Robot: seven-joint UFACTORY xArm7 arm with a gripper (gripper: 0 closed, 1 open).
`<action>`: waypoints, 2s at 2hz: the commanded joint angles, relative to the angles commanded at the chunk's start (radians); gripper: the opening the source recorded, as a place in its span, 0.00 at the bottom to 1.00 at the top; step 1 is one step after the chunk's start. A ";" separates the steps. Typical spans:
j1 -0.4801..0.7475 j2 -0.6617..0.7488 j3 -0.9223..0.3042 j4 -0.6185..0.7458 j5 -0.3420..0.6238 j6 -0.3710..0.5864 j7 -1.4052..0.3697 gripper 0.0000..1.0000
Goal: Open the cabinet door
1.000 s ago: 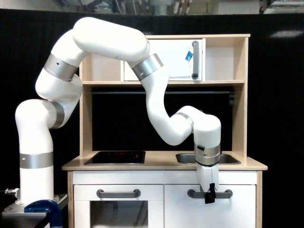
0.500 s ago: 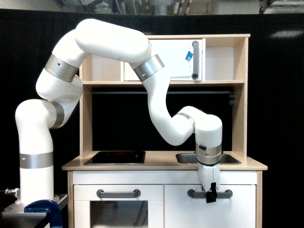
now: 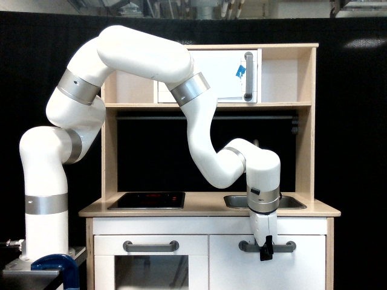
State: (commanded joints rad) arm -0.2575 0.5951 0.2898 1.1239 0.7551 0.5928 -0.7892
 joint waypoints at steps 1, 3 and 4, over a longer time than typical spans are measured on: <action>-0.009 0.011 0.006 0.002 -0.003 -0.006 -0.005 0.00; -0.020 -0.009 0.007 0.001 -0.019 0.013 0.009 0.00; -0.050 -0.017 0.009 -0.014 -0.023 0.021 -0.014 0.00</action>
State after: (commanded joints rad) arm -0.3076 0.5782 0.2988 1.1099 0.7325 0.6138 -0.8028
